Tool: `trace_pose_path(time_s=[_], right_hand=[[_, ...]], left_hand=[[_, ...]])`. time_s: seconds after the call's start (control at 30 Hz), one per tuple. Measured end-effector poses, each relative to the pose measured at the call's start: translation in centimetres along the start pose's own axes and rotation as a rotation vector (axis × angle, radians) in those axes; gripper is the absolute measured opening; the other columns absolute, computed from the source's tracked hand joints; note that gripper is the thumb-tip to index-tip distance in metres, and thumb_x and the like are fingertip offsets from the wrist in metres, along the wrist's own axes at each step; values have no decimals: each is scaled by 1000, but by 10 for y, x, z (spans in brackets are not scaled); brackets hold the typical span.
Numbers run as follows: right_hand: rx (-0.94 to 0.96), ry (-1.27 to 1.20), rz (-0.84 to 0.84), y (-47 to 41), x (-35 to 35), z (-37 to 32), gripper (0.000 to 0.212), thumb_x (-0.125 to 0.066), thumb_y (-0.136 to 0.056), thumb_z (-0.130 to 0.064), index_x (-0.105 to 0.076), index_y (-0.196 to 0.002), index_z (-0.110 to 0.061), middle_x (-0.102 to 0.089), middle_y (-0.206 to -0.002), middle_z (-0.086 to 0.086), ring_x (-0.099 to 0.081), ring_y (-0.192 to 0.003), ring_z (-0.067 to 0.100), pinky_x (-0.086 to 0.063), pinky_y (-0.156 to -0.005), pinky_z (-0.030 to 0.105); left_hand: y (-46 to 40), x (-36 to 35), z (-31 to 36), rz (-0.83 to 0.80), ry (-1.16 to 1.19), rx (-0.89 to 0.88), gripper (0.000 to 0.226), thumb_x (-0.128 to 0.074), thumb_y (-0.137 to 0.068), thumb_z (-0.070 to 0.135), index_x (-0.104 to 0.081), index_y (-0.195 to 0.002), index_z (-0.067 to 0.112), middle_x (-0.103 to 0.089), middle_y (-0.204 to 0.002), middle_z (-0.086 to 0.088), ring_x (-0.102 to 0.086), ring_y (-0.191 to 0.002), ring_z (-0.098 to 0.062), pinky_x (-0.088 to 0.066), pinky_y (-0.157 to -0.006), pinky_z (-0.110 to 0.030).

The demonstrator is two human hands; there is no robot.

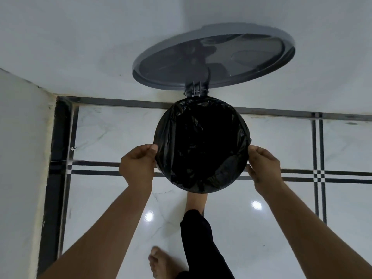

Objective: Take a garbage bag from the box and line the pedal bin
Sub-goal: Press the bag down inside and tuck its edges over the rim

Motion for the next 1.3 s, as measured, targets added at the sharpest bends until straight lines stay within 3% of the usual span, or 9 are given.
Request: trace_pose_path(time_s=[0.13,0.3,0.4,0.53,0.73,0.93,1.1,1.2,1.3], right_hand=[[-231,-214,-148,-7,2,9,10,-70,-95,-31,-71,-93,-21,-66,-76,-8,-57,-78,12,-50,-70,29],[-337,-328,-209,-21,-1,18,23,-59,-101,-31,-68,-113,-15,-71,-104,2,-63,-104,24,-49,-104,45],[-288,-278,-225,-20,-4,19,14,-60,-101,-18,-66,-109,-9,-70,-82,1,-68,-71,16,-54,-82,33],[-230,-281,-160,-4,-2,27,39,-55,-100,-50,-71,-108,-14,-74,-95,1,-70,-87,18,-59,-83,39],[-266,-403,-139,2,-4,41,27,-59,-102,-36,-72,-115,-17,-73,-100,-1,-67,-99,20,-58,-90,40],[-340,-332,-112,-8,-7,39,16,-57,-102,-24,-71,-103,-16,-70,-89,0,-66,-83,20,-57,-76,34],[359,9,381,31,1,-6,14,-59,-87,-17,-65,-95,-27,-66,-93,-8,-65,-88,15,-55,-82,30],[800,328,34,74,-56,-29,23,-61,-90,-9,-74,-107,-20,-71,-102,-2,-67,-85,5,-54,-80,17],[806,879,-238,50,-119,-14,38,-59,-92,-21,-68,-129,-14,-68,-124,10,-65,-113,26,-50,-98,28]], left_hand=[[-2,-3,-5,17,74,27,8,-74,-88,4,-81,-90,9,-76,-82,-10,-64,-67,-20,-57,-68,-33],[1,-9,-5,81,-59,-94,12,-66,-91,12,-77,-89,13,-75,-87,-6,-64,-75,-16,-56,-75,-34],[15,-11,1,152,-154,-189,10,-61,-94,18,-70,-93,16,-70,-89,4,-64,-83,-13,-53,-83,-35],[34,-12,-15,106,45,93,43,-79,-72,60,-68,-92,24,-75,-92,1,-73,-95,-23,-58,-90,-43],[33,-10,-28,34,343,331,19,-83,-86,20,-76,-99,8,-76,-95,-7,-72,-83,-22,-59,-62,-29],[28,-15,-21,-44,368,451,12,-69,-98,22,-73,-91,13,-73,-85,0,-68,-79,-16,-61,-76,-34],[37,-17,-15,-45,337,460,16,-66,-99,28,-71,-95,14,-74,-100,-5,-70,-93,-20,-60,-93,-39],[50,-18,-10,-89,417,513,26,-60,-100,42,-72,-103,18,-73,-106,1,-69,-102,-18,-55,-98,-38],[56,-22,-10,-119,512,545,24,-58,-98,42,-68,-103,21,-69,-107,-1,-66,-104,-19,-54,-99,-37]])
Point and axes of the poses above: each hand's wrist, its own y-axis away from the middle knuckle, its own x-axis out of the back of the hand, z = x × y, the point moved 4 cm from there along -y, towards the middle knuckle
